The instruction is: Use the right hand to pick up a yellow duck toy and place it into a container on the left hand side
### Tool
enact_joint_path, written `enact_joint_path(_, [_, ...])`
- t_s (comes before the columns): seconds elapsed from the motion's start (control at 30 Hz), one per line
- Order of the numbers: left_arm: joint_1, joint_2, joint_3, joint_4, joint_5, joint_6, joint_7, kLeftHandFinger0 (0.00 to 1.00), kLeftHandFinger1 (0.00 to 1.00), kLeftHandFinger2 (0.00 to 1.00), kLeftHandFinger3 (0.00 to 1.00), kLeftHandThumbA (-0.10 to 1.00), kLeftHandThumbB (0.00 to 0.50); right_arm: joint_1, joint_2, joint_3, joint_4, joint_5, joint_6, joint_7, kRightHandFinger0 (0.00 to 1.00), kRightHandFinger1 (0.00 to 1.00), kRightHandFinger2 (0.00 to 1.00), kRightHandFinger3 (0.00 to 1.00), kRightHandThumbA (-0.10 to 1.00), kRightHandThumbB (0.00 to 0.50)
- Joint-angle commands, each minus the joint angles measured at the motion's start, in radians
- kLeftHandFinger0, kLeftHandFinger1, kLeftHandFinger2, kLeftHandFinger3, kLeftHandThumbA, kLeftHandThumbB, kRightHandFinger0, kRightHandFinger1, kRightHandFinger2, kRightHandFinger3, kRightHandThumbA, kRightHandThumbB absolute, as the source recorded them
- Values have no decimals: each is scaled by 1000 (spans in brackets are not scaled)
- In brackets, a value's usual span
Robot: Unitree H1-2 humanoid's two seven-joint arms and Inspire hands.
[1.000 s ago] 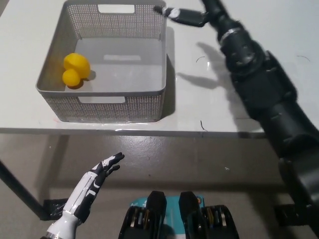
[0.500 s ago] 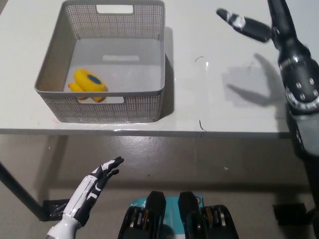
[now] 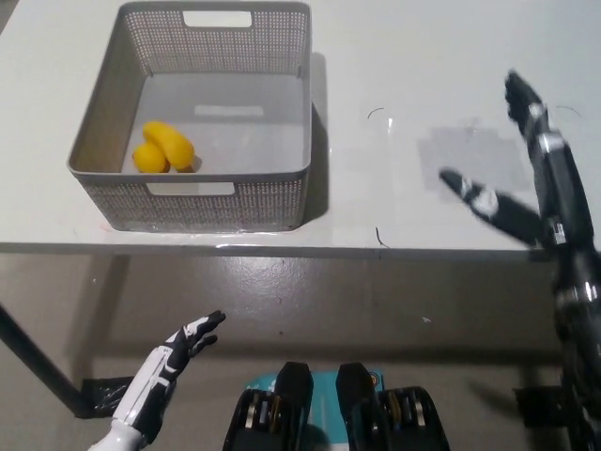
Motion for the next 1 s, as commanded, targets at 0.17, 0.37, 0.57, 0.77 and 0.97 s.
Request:
enact_joint_path(0.17, [15,-7,50,-47,-33,-44,27,1000,1000,1000,1000,982,298,215,5,31,-144,239,-194,114,1000,1000,1000,1000,1000,282])
enact_joint_path(0.37, [8,-11,73,-40,-1,-51,45,1000,1000,1000,1000,1000,307,306,23,51,-46,268,-238,152,1000,1000,1000,1000,1000,235])
enact_joint_path(0.57, [-18,-2,84,-6,-34,-83,25,1000,1000,1000,1000,1000,244,343,54,45,87,303,-274,165,1000,1000,1000,1000,1000,238])
enact_joint_path(0.77, [-18,-2,98,-11,-34,-71,35,1000,1000,1000,1000,1000,250,339,79,27,195,313,-323,172,1000,1000,1000,1000,1000,188])
enact_joint_path(0.97, [-27,-3,108,7,-37,-84,30,1000,1000,1000,1000,1000,251,314,87,7,274,324,-334,175,1000,1000,1000,1000,1000,201])
